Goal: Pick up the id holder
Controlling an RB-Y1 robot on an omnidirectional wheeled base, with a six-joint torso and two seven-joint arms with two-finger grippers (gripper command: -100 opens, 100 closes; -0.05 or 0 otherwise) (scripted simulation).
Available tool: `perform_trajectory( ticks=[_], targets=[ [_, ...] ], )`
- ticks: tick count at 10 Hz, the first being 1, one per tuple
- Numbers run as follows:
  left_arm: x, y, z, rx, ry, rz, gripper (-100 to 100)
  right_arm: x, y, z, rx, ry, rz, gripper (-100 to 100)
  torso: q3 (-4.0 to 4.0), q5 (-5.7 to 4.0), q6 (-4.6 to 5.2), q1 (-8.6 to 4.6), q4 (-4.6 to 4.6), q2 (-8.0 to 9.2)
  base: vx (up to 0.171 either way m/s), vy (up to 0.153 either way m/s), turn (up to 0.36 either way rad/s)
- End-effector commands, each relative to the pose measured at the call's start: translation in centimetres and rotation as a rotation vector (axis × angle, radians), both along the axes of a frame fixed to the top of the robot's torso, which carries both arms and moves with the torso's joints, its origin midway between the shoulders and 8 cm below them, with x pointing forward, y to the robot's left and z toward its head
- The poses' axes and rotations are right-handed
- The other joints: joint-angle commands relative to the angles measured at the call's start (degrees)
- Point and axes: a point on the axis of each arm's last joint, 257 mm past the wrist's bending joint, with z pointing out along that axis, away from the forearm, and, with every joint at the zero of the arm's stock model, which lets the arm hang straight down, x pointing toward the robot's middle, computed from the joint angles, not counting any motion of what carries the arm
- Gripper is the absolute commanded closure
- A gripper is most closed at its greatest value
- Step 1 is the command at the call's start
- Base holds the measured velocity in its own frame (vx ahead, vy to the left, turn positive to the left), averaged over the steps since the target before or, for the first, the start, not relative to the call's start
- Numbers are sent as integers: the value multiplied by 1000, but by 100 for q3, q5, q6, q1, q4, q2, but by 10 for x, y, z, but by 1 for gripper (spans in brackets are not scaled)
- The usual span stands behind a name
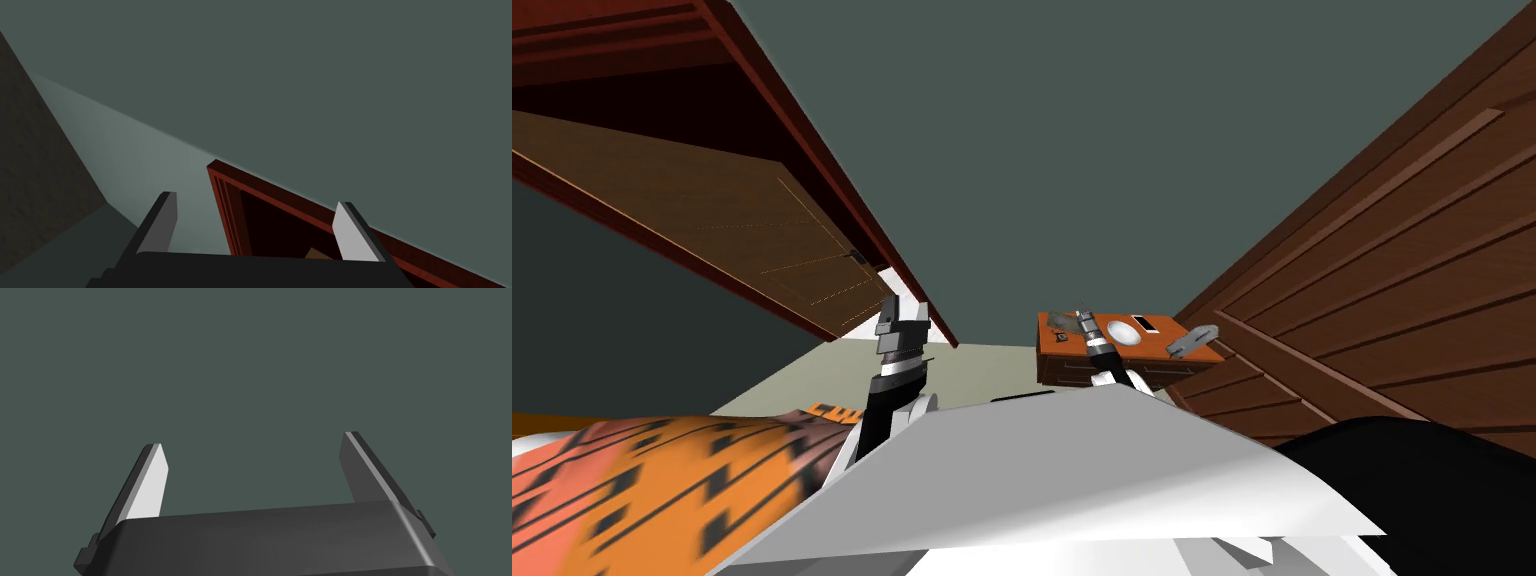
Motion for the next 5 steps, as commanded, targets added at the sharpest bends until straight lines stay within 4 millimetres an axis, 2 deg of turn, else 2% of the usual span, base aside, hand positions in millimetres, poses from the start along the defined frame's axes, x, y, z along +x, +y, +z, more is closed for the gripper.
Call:
perform_trajectory(
  ticks=[1, 2, 4, 5],
  targets=[
    [0, 0, 0, 0, 0, 0, 0, 2, -2, -14, -35, 47, -2, -100, 0, 0, 0, 0, 0, 0, 33, 69, 34],
    [0, 0, 0, 0, 0, 0, 0, 4, -3, -40, -80, 110, -1, -100, 1, 0, 2, -7, 0, 1, 25, 63, 77],
    [0, 0, 0, 0, 0, 0, 0, 5, -6, -66, -136, 176, -2, -100, 0, 0, -1, -2, 0, 0, 32, 80, 101],
    [0, 0, 0, 0, 0, 0, 0, 5, -10, -92, -178, 241, -3, -100, 1, -1, 3, -10, 0, 3, 31, 55, 83]
  ],
)
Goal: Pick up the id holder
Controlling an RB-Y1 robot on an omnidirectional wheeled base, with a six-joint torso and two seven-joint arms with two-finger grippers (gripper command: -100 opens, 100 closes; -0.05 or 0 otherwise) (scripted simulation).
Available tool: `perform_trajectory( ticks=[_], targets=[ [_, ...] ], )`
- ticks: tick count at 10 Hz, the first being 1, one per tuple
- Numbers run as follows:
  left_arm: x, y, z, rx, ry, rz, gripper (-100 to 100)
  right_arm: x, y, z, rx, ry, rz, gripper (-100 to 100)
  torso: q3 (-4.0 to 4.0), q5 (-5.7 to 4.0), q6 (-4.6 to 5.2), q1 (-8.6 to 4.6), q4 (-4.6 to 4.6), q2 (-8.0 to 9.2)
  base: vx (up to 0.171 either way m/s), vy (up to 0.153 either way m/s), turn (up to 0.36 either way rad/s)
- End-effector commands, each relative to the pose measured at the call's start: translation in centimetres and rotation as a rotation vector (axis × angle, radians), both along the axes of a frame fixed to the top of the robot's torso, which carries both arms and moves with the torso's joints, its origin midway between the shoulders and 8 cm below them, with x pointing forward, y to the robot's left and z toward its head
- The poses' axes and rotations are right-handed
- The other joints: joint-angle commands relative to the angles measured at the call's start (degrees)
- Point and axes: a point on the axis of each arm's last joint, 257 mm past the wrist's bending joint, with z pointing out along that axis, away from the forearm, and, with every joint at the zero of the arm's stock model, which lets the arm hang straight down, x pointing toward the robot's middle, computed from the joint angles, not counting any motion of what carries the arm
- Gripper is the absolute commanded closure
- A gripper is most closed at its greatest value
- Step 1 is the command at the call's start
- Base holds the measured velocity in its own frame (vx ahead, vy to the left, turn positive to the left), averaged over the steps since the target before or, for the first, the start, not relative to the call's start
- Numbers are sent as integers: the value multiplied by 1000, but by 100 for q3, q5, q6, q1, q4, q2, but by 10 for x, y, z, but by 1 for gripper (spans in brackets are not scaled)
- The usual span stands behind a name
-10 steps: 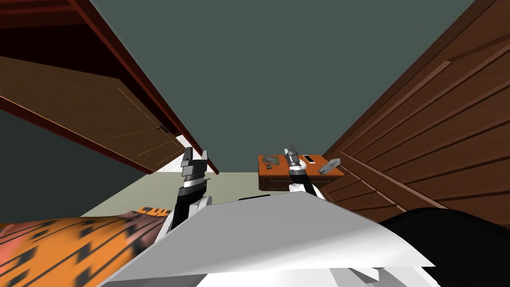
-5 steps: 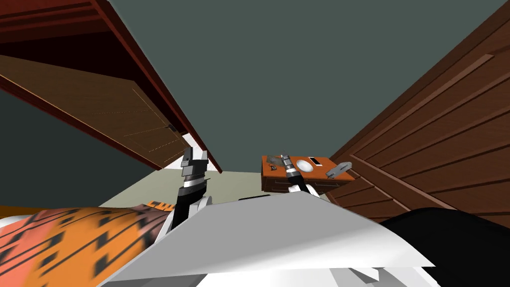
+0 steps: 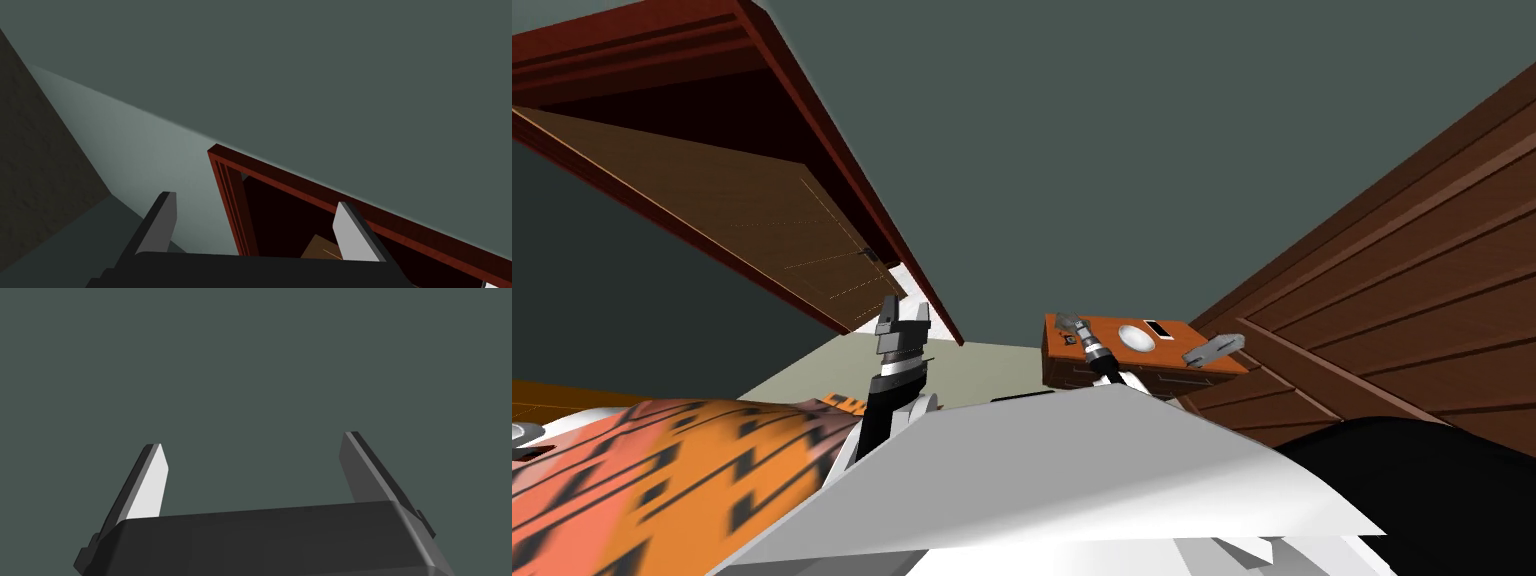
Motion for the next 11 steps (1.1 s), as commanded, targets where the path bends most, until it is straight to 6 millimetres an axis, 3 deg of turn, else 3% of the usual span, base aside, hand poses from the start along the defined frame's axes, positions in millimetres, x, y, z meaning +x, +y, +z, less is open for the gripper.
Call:
perform_trajectory(
  ticks=[1, 2, 3, 6, 7, 8, 11],
  targets=[
    [0, 0, 0, 0, 0, 0, 0, 2, -3, -15, -39, 38, -1, -100, 0, 0, 0, 0, 0, 0, 27, 42, 38],
    [0, 0, 0, 0, 0, 0, 0, 1, -8, -40, -87, 102, -3, -100, 1, -1, 1, -6, 0, 1, 29, 60, 106],
    [0, 0, 0, 0, 0, 0, 0, 0, -8, -42, -98, 105, -2, -100, 0, 0, 0, -1, 0, 1, 27, 51, 37],
    [0, 0, 0, 0, 0, 0, 0, -6, -23, -91, -216, 229, -6, -100, 2, 0, 2, -2, 1, 5, 24, 59, 79],
    [0, 0, 0, 0, 0, 0, 0, -7, -24, -96, -226, 239, -6, -100, 2, 1, 1, 0, 1, 3, 32, 46, 42],
    [0, 0, 0, 0, 0, 0, 0, -11, -32, -115, -280, 292, -8, -100, 1, 0, 2, -5, 1, 2, 46, 59, 104],
    [0, 0, 0, 0, 0, 0, 0, -21, -46, -147, -364, 371, -10, -100, 0, 0, 0, -2, 0, 1, 32, 52, 66]
  ],
)
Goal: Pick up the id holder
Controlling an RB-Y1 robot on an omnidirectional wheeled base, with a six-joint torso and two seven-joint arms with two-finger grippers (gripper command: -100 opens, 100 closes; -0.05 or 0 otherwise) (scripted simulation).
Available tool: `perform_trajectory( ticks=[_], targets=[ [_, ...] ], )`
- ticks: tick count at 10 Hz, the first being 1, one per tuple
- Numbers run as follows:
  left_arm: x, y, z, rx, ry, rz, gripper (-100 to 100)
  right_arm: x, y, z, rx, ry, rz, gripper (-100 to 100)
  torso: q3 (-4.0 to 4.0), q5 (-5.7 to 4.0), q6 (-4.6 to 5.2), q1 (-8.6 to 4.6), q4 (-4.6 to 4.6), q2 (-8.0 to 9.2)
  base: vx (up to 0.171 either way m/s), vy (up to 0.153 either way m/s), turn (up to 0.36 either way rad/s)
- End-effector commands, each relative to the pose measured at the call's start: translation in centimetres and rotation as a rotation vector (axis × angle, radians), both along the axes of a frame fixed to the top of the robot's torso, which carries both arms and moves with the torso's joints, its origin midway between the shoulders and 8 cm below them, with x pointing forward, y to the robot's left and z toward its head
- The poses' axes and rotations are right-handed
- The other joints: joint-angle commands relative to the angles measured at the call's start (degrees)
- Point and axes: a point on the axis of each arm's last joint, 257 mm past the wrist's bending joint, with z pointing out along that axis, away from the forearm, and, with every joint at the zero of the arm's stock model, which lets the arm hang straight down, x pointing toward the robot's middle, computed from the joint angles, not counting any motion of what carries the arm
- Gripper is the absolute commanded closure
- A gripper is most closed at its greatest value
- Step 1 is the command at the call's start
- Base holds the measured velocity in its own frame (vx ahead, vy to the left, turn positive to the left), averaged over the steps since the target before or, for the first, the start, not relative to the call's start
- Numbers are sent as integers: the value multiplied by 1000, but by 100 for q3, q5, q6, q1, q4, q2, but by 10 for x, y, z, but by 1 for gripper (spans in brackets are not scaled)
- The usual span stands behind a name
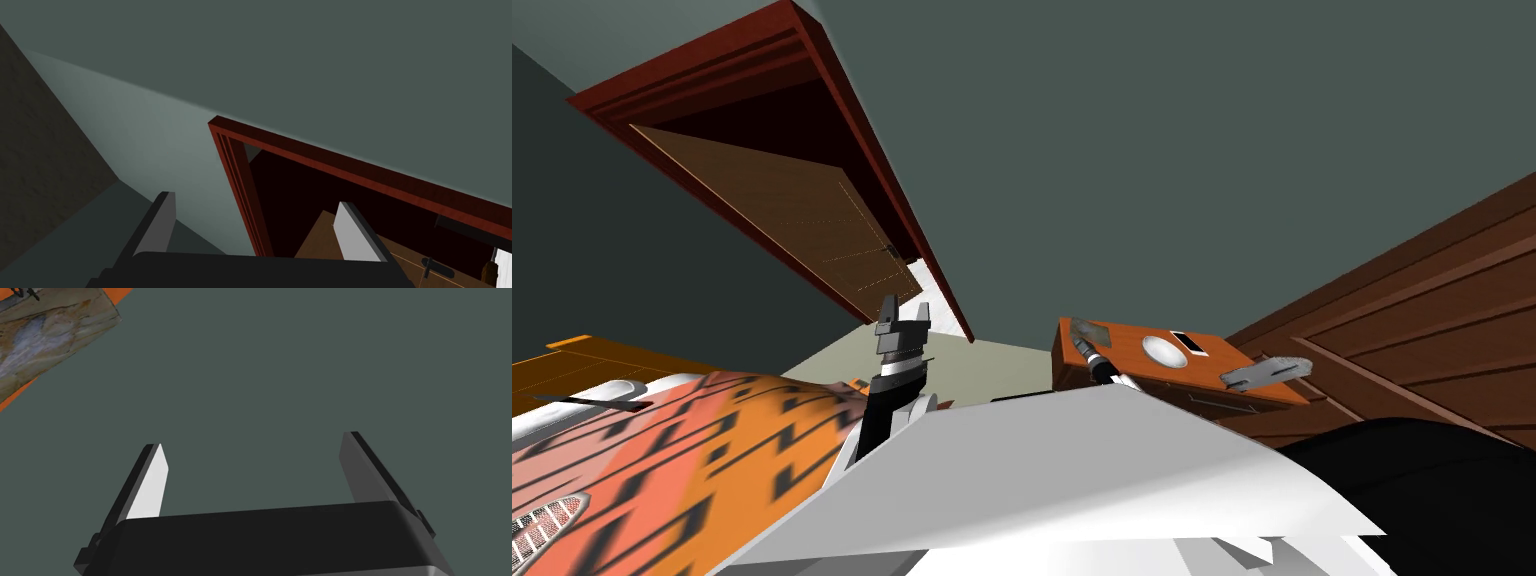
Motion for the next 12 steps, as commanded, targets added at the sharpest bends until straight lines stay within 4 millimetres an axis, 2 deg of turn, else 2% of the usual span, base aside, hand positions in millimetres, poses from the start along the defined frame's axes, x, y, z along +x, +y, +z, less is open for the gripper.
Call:
perform_trajectory(
  ticks=[1, 4, 7, 9, 10, 11, 12],
  targets=[
    [0, 0, 0, 0, 0, 0, 0, -11, -14, -26, -67, 71, -8, -100, 0, 0, 0, 0, 0, 0, 48, 53, 84],
    [0, 0, 0, 0, 0, 0, 0, -21, -29, -49, -159, 137, -2, -100, -2, -1, -1, -1, -1, -4, 42, 42, 73],
    [0, 0, 0, 0, 0, 0, 0, -40, -57, -84, -276, 243, -8, -100, -2, 0, 1, 0, -1, -3, 47, 56, 83],
    [0, 0, 0, 0, 0, 0, 0, -46, -61, -92, -306, 264, 0, -100, -3, 0, 1, 0, -1, -4, 28, 29, 17],
    [0, 0, 0, 0, 0, 0, 0, -55, -76, -105, -372, 311, 3, -100, 3, -2, 1, -11, 1, 6, 21, 26, 110],
    [0, 0, 0, 0, 0, 0, 0, -58, -77, -108, -379, 321, 4, -100, 3, -2, -1, -10, 1, 5, 28, 33, 53],
    [0, 0, 0, 0, 0, 0, 0, -65, -90, -117, -431, 357, 3, -100, 2, -2, 1, -7, 1, 4, 42, 54, 85]
  ],
)
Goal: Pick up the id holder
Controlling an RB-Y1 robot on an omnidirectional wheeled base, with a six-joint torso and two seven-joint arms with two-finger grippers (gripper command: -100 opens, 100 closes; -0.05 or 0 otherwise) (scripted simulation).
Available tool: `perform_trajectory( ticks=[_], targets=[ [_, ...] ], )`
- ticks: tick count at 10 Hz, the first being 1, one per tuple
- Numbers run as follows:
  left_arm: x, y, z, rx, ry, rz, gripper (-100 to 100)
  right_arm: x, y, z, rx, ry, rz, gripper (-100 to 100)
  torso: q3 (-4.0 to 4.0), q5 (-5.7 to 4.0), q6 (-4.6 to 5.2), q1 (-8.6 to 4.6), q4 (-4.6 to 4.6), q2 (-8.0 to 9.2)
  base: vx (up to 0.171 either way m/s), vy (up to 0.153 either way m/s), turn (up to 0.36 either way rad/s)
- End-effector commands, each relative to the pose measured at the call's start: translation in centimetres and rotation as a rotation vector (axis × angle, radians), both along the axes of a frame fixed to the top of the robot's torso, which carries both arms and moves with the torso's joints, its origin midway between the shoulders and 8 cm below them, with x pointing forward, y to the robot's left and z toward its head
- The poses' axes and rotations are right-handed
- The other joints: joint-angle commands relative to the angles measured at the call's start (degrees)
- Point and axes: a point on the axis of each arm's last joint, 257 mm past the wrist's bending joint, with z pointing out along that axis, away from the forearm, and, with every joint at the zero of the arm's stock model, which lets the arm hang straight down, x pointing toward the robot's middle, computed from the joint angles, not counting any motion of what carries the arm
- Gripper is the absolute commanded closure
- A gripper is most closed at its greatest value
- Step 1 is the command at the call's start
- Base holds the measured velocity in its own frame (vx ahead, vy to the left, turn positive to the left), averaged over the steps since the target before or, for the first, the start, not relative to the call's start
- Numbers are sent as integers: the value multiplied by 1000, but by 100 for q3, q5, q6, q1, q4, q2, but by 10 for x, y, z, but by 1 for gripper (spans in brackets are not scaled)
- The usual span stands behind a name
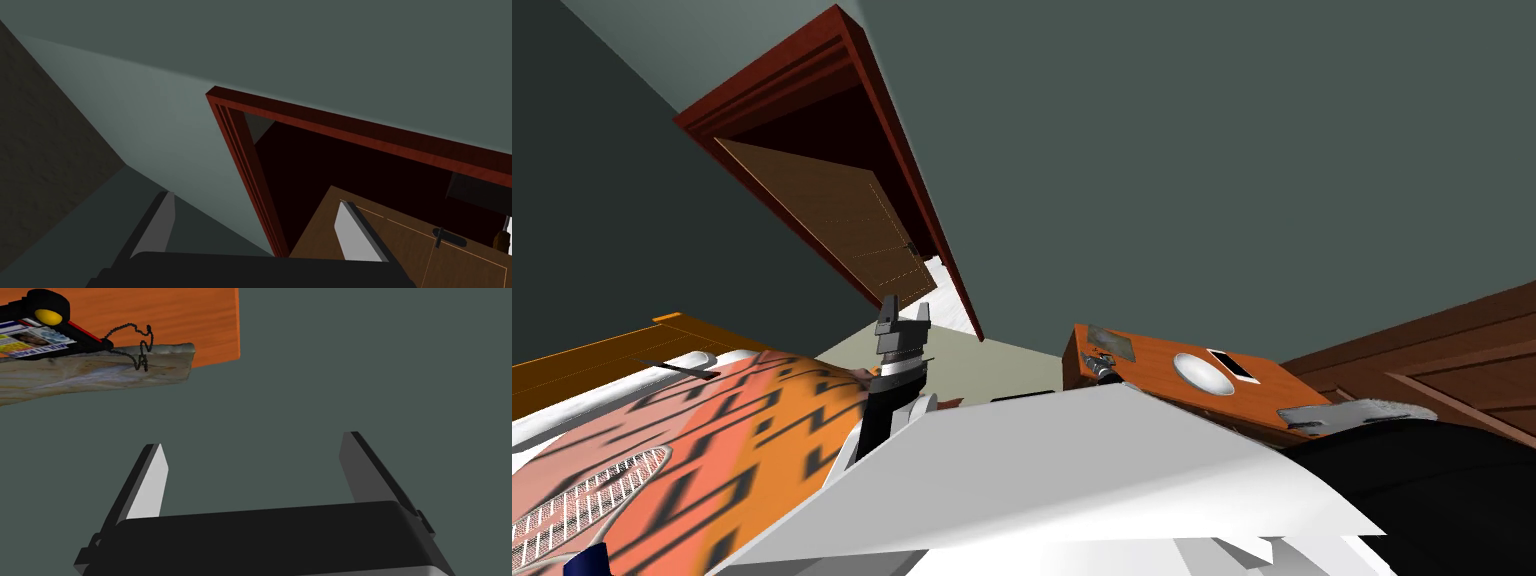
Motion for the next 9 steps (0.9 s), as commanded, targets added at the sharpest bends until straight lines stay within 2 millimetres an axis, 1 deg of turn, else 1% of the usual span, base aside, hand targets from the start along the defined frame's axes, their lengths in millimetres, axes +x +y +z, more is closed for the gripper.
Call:
perform_trajectory(
  ticks=[1, 2, 3, 4, 5, 6, 7, 9],
  targets=[
    [0, 0, 0, 0, 0, 0, 0, -11, -12, -12, -47, 40, 5, -100, 0, 0, 0, 0, 0, 0, 42, 35, 45],
    [0, 0, 0, 0, 0, 0, 0, -19, -25, -21, -99, 79, 6, -100, -1, 0, 1, -5, -1, -1, 48, 36, 98],
    [0, 0, 0, 0, 0, 0, 0, -24, -28, -25, -116, 94, 12, -100, -1, -1, 1, -5, -1, -2, 43, 33, 43],
    [0, 0, 0, 0, 0, 0, 0, -31, -41, -31, -182, 129, 26, -100, -1, -1, 2, -5, -1, -1, 51, 47, 93],
    [0, 0, 0, 0, 0, 0, 0, -36, -44, -36, -183, 144, 22, -100, -2, 0, 0, -3, -1, -4, 45, 36, 43],
    [0, 0, 0, 0, 0, 0, 0, -43, -56, -40, -239, 177, 32, -100, -2, 0, 2, -4, -1, -2, 51, 37, 83],
    [0, 0, 0, 0, 0, 0, 0, -49, -59, -45, -248, 192, 33, -100, -3, 0, 0, -5, -1, -4, 43, 25, 40],
    [0, 0, 0, 0, 0, 0, 0, -68, -86, -56, -366, 272, 59, -100, 0, -1, 1, -5, 0, 0, 50, 40, 102]
  ],
)
